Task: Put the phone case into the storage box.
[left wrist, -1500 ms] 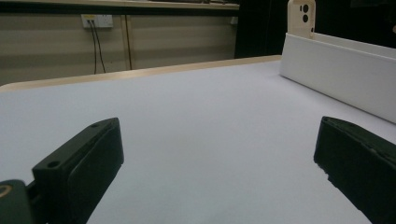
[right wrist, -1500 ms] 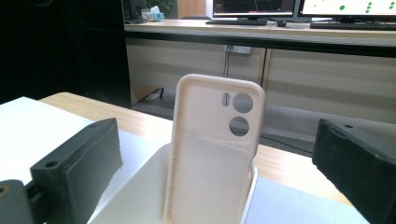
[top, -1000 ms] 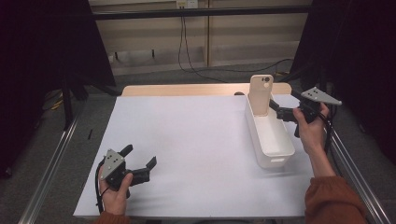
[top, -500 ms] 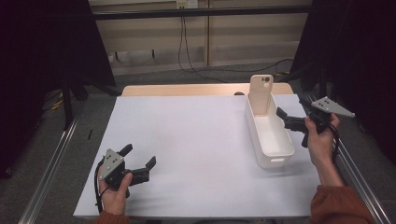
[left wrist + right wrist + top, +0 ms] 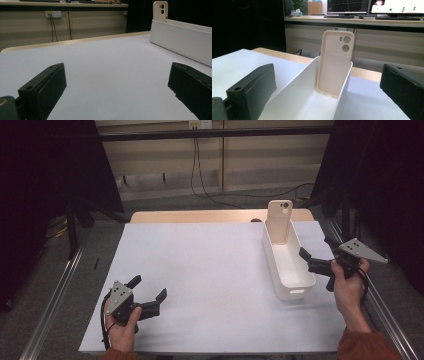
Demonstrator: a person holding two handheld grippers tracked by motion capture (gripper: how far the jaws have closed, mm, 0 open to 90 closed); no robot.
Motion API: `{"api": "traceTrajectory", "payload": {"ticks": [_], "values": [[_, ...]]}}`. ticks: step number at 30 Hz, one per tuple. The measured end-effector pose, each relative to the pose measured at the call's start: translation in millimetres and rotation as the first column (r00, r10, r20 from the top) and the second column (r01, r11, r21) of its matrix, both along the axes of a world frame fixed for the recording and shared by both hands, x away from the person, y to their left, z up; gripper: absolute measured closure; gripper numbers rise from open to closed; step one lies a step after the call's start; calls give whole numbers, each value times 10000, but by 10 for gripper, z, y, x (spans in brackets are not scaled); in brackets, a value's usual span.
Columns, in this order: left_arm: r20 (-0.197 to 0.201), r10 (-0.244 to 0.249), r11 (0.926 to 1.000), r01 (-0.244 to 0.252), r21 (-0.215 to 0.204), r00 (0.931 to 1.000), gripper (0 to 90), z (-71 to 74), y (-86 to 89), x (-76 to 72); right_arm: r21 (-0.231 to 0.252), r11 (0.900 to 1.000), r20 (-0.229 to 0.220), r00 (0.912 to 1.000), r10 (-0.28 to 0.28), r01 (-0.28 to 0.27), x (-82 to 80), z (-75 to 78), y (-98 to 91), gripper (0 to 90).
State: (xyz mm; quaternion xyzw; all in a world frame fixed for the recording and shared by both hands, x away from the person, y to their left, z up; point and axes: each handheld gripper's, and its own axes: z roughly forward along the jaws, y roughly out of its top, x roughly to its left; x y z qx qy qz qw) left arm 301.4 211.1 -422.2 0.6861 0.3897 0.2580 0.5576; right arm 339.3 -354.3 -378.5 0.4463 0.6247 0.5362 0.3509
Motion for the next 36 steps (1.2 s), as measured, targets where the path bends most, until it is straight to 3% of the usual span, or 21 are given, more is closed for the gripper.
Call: {"api": "traceTrajectory", "payload": {"ticks": [5,7,23,36], "values": [[-11,26,10000,-26,41,10000,19,2,15,-11,-188,9998,300,9996,-9,15,-184,-7,2,0],[-8,72,10000,-72,2,10000,19,2,19,-14,-220,9998,91,10000,13,-11,-231,-29,4,0],[15,109,9999,-109,-48,9999,19,11,38,-48,-38,9999,69,9999,-115,115,-632,-159,25,0],[36,221,9998,-221,-5,9997,20,13,66,-65,80,9980,-119,9979,-633,634,-876,-323,-16,1]]}}
